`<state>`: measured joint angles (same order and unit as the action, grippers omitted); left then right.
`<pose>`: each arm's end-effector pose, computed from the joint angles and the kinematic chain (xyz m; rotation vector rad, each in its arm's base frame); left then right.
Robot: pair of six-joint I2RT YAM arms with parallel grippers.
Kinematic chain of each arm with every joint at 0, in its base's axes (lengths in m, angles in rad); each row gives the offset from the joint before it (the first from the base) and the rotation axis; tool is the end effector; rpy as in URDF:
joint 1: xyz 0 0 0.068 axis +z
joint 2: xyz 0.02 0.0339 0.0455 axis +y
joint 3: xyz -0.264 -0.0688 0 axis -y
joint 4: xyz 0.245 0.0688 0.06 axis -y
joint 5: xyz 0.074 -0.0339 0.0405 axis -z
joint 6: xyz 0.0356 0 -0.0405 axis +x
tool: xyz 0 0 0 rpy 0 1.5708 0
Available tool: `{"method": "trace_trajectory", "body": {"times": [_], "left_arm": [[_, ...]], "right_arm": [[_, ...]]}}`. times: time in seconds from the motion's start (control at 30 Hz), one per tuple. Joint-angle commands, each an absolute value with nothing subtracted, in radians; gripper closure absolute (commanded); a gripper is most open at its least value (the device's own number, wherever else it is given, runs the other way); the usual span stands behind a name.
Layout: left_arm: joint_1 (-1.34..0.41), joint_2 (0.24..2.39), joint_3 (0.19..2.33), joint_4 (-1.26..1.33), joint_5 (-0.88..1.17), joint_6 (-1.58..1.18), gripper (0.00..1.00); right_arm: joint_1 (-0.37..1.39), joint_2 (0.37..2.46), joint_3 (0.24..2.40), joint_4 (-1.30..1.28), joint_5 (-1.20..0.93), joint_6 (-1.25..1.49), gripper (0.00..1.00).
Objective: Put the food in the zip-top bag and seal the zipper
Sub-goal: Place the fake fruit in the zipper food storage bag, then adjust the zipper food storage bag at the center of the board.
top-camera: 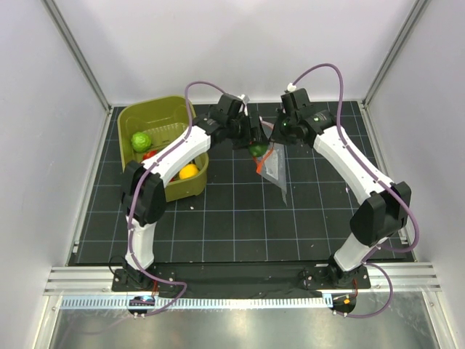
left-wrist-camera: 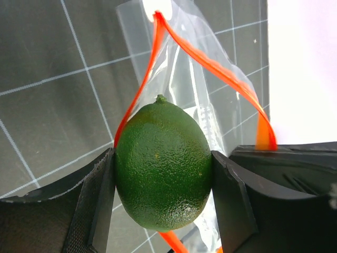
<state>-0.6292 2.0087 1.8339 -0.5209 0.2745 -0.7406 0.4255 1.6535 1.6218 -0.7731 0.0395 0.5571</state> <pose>0.3717 -0.2825 0.2997 0.0216 2.4522 -0.9860 0.3326 0.1492 0.3498 0.1780 2.4095 0.4171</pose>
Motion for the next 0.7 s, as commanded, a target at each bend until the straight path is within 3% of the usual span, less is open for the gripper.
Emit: {"method": "trace_trajectory", "body": {"times": [0.0, 0.03, 0.07, 0.17, 0.33, 0.43, 0.67], "left_arm": [[-0.632, 2.005, 1.894, -0.471, 0.340, -0.784, 0.34], [-0.632, 2.005, 1.891, -0.474, 0.344, -0.785, 0.32], [-0.632, 2.002, 1.884, -0.476, 0.344, -0.787, 0.22], [-0.632, 1.982, 1.873, -0.479, 0.334, -0.773, 0.06], [-0.632, 1.970, 1.861, -0.479, 0.340, -0.762, 0.05], [-0.632, 1.986, 1.870, -0.474, 0.377, -0.767, 0.17], [-0.608, 1.950, 1.836, -0.509, 0.333, -0.758, 0.13]], "right_arm": [[0.422, 1.600, 1.614, -0.718, 0.012, 0.592, 0.99], [0.423, 1.597, 1.612, -0.716, 0.012, 0.594, 0.99], [0.420, 1.595, 1.611, -0.715, 0.014, 0.595, 0.99], [0.410, 1.594, 1.605, -0.712, 0.014, 0.601, 0.99], [0.397, 1.592, 1.588, -0.699, -0.031, 0.604, 0.99], [0.393, 1.597, 1.591, -0.695, -0.040, 0.604, 0.99], [0.387, 1.600, 1.586, -0.690, -0.048, 0.600, 0.99]]}}
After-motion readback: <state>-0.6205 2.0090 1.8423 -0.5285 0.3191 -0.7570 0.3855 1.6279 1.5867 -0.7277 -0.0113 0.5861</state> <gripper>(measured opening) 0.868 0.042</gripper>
